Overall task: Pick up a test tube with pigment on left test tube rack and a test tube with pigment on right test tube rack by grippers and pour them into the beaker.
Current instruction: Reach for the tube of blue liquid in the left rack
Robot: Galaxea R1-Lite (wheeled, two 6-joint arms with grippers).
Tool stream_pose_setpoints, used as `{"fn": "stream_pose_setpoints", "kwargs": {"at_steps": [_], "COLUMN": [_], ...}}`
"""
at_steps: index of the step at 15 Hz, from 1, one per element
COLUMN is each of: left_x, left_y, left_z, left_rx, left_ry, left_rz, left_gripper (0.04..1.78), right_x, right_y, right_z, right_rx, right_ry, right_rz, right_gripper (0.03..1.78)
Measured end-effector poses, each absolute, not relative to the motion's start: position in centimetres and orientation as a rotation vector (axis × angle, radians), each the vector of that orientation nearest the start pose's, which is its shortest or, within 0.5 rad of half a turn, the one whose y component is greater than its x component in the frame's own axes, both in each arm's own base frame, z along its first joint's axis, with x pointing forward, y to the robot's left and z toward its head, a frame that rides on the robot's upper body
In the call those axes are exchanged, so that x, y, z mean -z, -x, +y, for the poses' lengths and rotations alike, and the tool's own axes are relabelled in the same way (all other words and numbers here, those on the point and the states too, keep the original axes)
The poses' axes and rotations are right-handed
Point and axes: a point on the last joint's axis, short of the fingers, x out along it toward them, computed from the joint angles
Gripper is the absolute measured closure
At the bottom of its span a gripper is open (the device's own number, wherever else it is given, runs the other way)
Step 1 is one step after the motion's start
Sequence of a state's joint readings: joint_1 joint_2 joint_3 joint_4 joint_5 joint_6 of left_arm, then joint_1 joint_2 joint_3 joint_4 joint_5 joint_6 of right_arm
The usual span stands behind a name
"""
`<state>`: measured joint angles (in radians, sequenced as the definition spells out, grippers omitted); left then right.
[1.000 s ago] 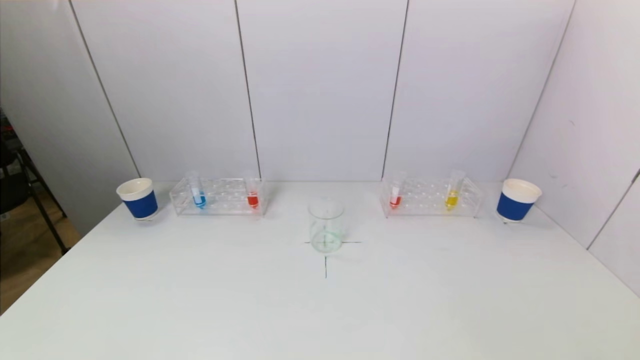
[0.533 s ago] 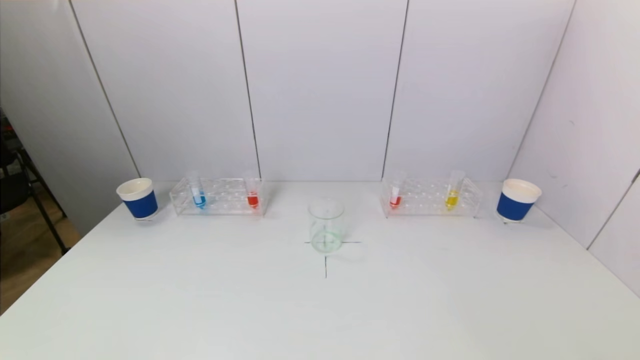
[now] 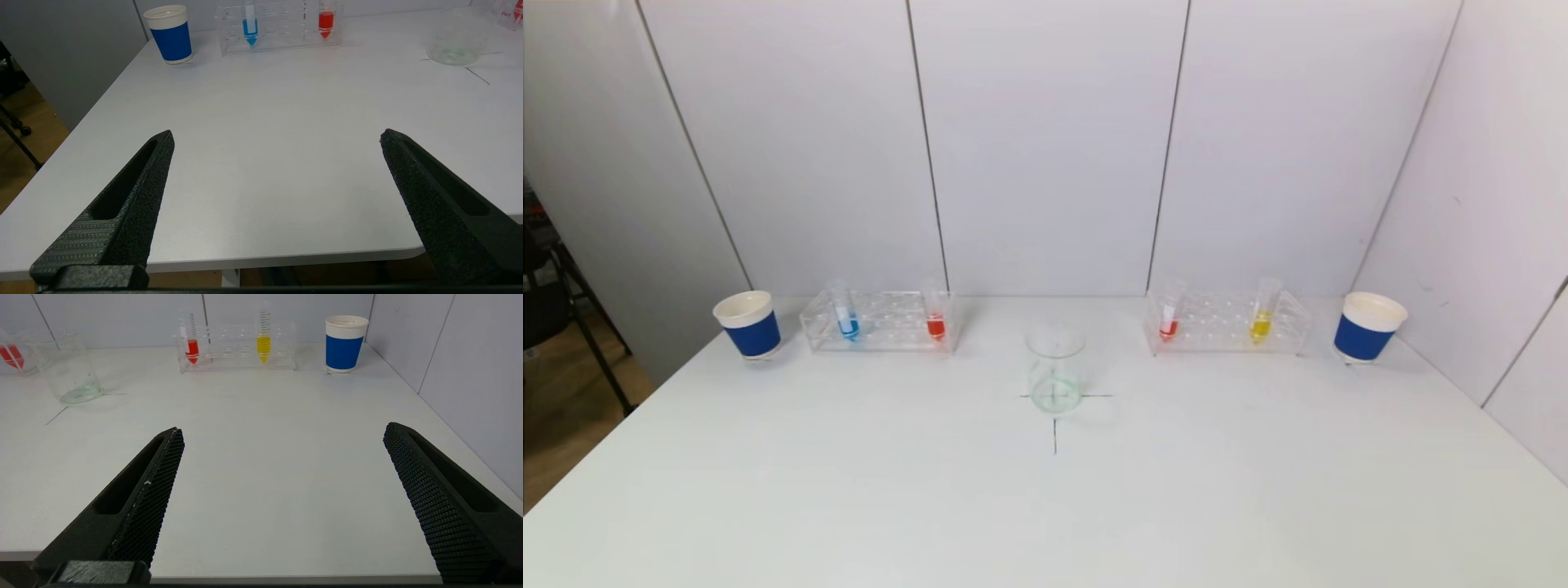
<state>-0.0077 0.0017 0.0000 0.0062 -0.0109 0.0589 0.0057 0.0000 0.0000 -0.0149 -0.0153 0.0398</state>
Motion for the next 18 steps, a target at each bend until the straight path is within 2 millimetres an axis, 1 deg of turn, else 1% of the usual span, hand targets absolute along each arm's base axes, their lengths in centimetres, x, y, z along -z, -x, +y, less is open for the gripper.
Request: {"fn": "stream_pose_setpoints", "kwargs": {"at_steps": [7,8,10,12,15,17,18], "left_x": [-7.5,-7.6,-8.8,-11.0,-15.4,-18.7,-20.3], "left_y": [2.3,2.3,2.7,3.5,4.4,4.1,3.6], "left_z": [0.0,0.0,-0.1,-0.1,-0.1,-0.1,-0.1], "left_rx": [0.031,0.034,0.050,0.062,0.058,0.055,0.055], "left_ry": [-0.096,-0.098,-0.105,-0.107,-0.105,-0.104,-0.102], "left_rz": [0.005,0.001,-0.033,-0.072,-0.096,-0.104,-0.101], "left_gripper": [0.06,0.06,0.06,0.06,0.06,0.06,0.06], "right_x": [-7.7,-7.7,-7.7,-7.7,-7.7,-7.7,-7.7], "right_y": [2.3,2.3,2.3,2.3,2.3,2.3,2.3], "right_z": [0.0,0.0,0.0,0.0,0.0,0.0,0.0], "right_rx": [0.009,0.009,0.009,0.009,0.009,0.009,0.009], "right_ry": [-0.040,-0.040,-0.040,-0.040,-0.040,-0.040,-0.040], "right_rz": [-0.015,-0.015,-0.015,-0.015,-0.015,-0.015,-0.015], "right_gripper": [0.04,0.04,0.04,0.04,0.04,0.04,0.04]}}
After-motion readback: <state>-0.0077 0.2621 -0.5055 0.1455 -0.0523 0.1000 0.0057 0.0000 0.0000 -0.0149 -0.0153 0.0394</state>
